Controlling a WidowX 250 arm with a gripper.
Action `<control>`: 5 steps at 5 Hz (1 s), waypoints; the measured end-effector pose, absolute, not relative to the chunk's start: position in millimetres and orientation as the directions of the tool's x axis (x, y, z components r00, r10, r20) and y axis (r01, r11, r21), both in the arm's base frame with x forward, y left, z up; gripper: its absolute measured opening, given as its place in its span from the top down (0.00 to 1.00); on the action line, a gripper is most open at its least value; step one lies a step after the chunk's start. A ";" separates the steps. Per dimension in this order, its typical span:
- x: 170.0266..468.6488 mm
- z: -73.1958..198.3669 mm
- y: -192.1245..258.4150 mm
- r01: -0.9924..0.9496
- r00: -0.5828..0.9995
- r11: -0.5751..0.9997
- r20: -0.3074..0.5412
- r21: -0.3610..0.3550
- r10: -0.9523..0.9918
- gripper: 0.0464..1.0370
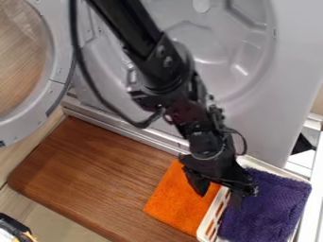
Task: Move the tray to the left side of the table
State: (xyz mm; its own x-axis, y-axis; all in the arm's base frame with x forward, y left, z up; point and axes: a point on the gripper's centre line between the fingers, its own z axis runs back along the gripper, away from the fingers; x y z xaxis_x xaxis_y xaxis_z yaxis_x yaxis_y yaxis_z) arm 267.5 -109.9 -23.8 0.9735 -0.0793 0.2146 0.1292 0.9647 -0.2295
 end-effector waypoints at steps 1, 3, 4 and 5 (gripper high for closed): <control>270.4 -27.8 -116.8 0.156 0.969 0.966 0.219 -0.206 -0.110 0.04; 275.9 -42.4 -129.2 0.194 0.963 0.973 0.213 -0.123 -0.165 0.36; 276.9 -42.3 -129.5 0.195 0.963 0.975 0.210 -0.103 -0.171 0.63; 279.5 -40.1 -129.5 0.192 0.964 0.977 0.206 -0.096 -0.169 0.80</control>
State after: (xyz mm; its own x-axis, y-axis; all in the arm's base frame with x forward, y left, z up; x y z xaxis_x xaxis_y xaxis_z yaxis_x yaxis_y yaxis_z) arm 279.5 -129.5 -40.1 0.9639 -0.1691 0.2056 0.1918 0.9767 -0.0959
